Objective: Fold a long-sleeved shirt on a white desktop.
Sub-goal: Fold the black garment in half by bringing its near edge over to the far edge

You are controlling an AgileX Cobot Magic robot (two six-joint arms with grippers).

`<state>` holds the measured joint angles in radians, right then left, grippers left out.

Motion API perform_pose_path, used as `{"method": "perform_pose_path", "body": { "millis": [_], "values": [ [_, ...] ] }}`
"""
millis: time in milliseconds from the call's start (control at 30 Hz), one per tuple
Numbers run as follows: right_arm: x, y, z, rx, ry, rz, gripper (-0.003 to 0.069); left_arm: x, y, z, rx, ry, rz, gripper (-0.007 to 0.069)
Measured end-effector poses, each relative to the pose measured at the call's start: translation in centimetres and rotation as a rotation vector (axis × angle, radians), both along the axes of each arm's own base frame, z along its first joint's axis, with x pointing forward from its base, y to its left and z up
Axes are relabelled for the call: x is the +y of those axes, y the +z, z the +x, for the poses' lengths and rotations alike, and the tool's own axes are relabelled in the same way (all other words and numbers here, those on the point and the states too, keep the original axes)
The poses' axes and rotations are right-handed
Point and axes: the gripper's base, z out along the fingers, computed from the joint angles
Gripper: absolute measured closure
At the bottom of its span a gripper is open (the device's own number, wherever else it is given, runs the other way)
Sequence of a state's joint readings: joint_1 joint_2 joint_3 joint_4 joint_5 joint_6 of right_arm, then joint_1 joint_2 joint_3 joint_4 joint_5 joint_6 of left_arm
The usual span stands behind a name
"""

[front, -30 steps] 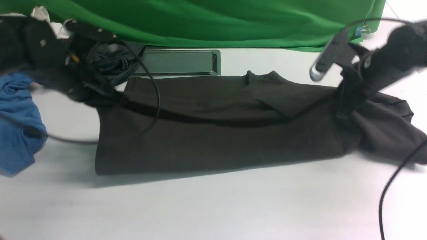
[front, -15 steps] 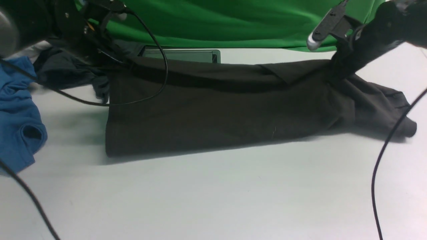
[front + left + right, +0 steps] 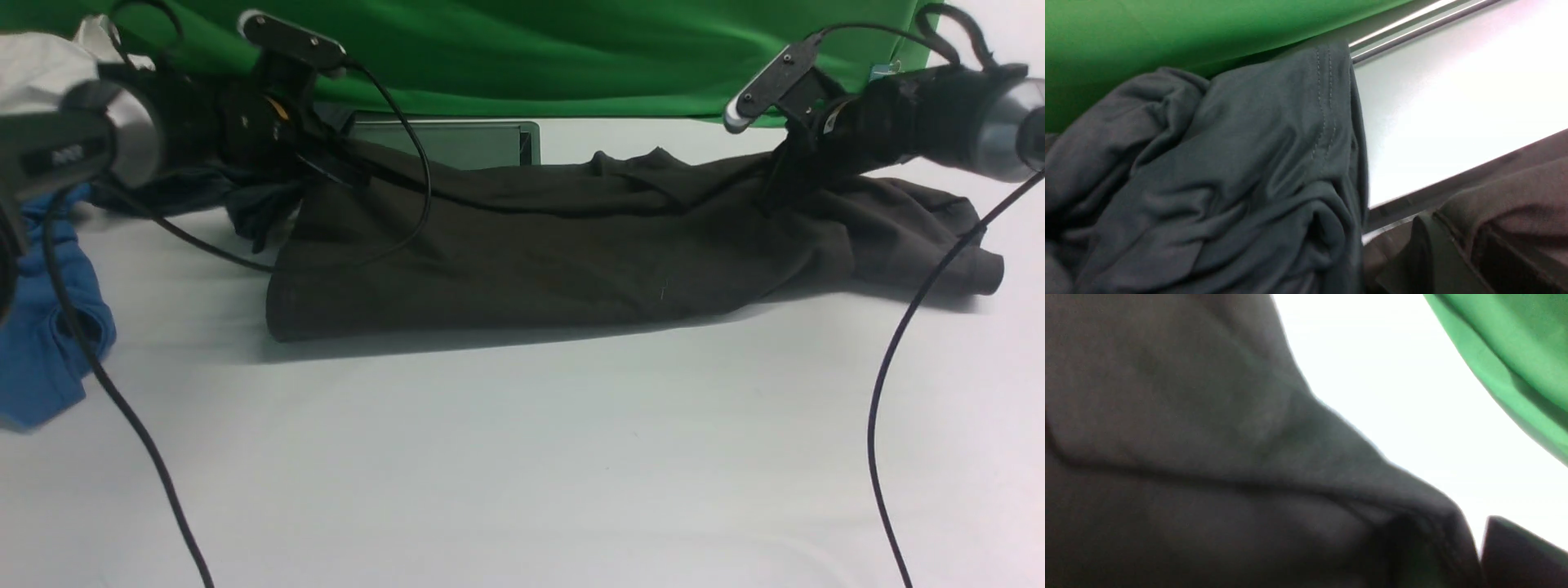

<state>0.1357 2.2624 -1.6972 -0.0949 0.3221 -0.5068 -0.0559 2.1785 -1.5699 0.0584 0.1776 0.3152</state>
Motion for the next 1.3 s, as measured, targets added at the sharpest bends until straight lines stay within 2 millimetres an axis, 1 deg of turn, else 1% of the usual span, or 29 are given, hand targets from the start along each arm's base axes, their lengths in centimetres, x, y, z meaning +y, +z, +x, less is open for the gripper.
{"method": "perform_pose_path", "body": {
  "millis": [33,67,100,133,200,267,300,333,400,433,467,500,533,567,600,633,667,700,733,800,833,867,933,967,1133,1167,1200,1233,1300],
  "values": [
    [-0.2,-0.1,0.1,-0.006,-0.013,0.011,0.0319,0.0,-0.3,0.2,-0.012,-0.004,0.003,0.0526],
    [-0.4,0.0,0.2,-0.010,-0.036,0.031,0.0244,0.0,-0.6,0.3,-0.024,-0.011,0.012,0.0501],
    [-0.7,0.1,0.2,-0.008,-0.058,0.046,0.0200,0.0,-0.7,0.4,-0.033,-0.015,0.016,0.0478],
    [-0.9,0.4,0.2,0.002,-0.079,0.059,0.0177,0.1,-0.8,0.5,-0.046,-0.015,0.017,0.0440],
    [-1.3,1.3,-0.2,0.020,-0.117,0.080,0.0179,0.2,-0.7,0.6,-0.065,-0.014,0.015,0.0385],
    [-1.5,3.7,-0.9,0.031,-0.154,0.109,0.0253,0.6,-0.4,0.7,-0.077,-0.005,0.014,0.0307],
    [-1.5,3.7,-0.9,0.037,-0.157,0.111,0.0253,0.6,-0.3,0.7,-0.078,-0.005,0.014,0.0300],
    [-1.3,5.6,-1.6,0.048,-0.165,0.142,0.0348,0.9,0.1,0.5,-0.070,0.009,0.007,0.0258],
    [-0.3,7.8,-2.6,0.086,-0.121,0.185,0.0497,1.1,1.4,0.1,-0.050,0.029,-0.011,0.0235],
    [0.7,8.5,-3.1,0.127,-0.077,0.223,0.0554,1.1,2.2,-0.3,-0.033,0.044,-0.030,0.0245],
    [1.0,8.6,-3.2,0.144,-0.062,0.236,0.0571,0.9,2.6,-0.5,-0.023,0.048,-0.040,0.0255],
    [2.3,8.4,-3.6,0.211,-0.002,0.289,0.0610,0.2,3.9,-1.5,0.042,0.051,-0.064,0.0338],
    [2.5,8.1,-3.5,0.222,0.008,0.291,0.0617,0.0,4.3,-1.6,0.044,0.050,-0.070,0.0351],
    [3.7,6.8,-3.4,0.286,0.044,0.336,0.0630,-1.3,5.3,-2.8,0.123,0.012,-0.068,0.0482],
    [3.8,6.3,-3.3,0.299,0.046,0.338,0.0631,-1.3,5.4,-2.8,0.120,0.009,-0.068,0.0482],
    [4.4,4.8,-3.0,0.342,0.061,0.346,0.0637,-2.9,5.6,-3.9,0.186,-0.052,-0.075,0.0559],
    [4.7,4.1,-2.8,0.359,0.067,0.349,0.0638,-3.7,5.6,-4.3,0.205,-0.092,-0.071,0.0580],
    [5.0,2.4,-2.4,0.391,0.071,0.345,0.0639,-5.0,5.0,-5.0,0.236,-0.148,-0.085,0.0597],
    [5.0,2.5,-2.3,0.388,0.071,0.347,0.0639,-5.3,4.8,-5.1,0.243,-0.154,-0.099,0.0601],
    [5.6,0.0,-1.5,0.424,0.073,0.343,0.0640,-7.5,2.8,-6.4,0.304,-0.237,-0.128,0.0607],
    [5.8,-0.6,-1.2,0.427,0.074,0.342,0.0640,-8.2,1.9,-6.7,0.326,-0.255,-0.133,0.0607],
    [6.0,-0.8,-0.6,0.414,0.077,0.350,0.0640,-8.8,0.6,-7.0,0.354,-0.272,-0.130,0.0607],
    [6.2,-0.9,-0.3,0.405,0.075,0.354,0.0640,-9.1,-0.2,-7.1,0.370,-0.279,-0.125,0.0607],
    [6.3,-1.1,0.5,0.381,0.069,0.367,0.0640,-9.3,-1.6,-7.0,0.395,-0.280,-0.123,0.0607],
    [6.7,-1.7,2.0,0.315,0.041,0.398,0.0640,-9.4,-2.4,-6.7,0.401,-0.273,-0.126,0.0606],
    [7.0,-1.8,2.9,0.264,0.031,0.416,0.0640,-9.4,-2.5,-6.7,0.401,-0.274,-0.121,0.0606],
    [7.0,-1.9,2.9,0.267,0.030,0.416,0.0640,-9.4,-2.6,-6.7,0.402,-0.274,-0.121,0.0606],
    [7.2,-2.1,3.7,0.213,0.016,0.442,0.0640,-9.4,-2.6,-6.6,0.400,-0.277,-0.111,0.0606],
    [7.3,-2.3,4.4,0.167,0.004,0.455,0.0640,-9.4,-2.6,-6.6,0.400,-0.281,-0.102,0.0606]
  ]
}}
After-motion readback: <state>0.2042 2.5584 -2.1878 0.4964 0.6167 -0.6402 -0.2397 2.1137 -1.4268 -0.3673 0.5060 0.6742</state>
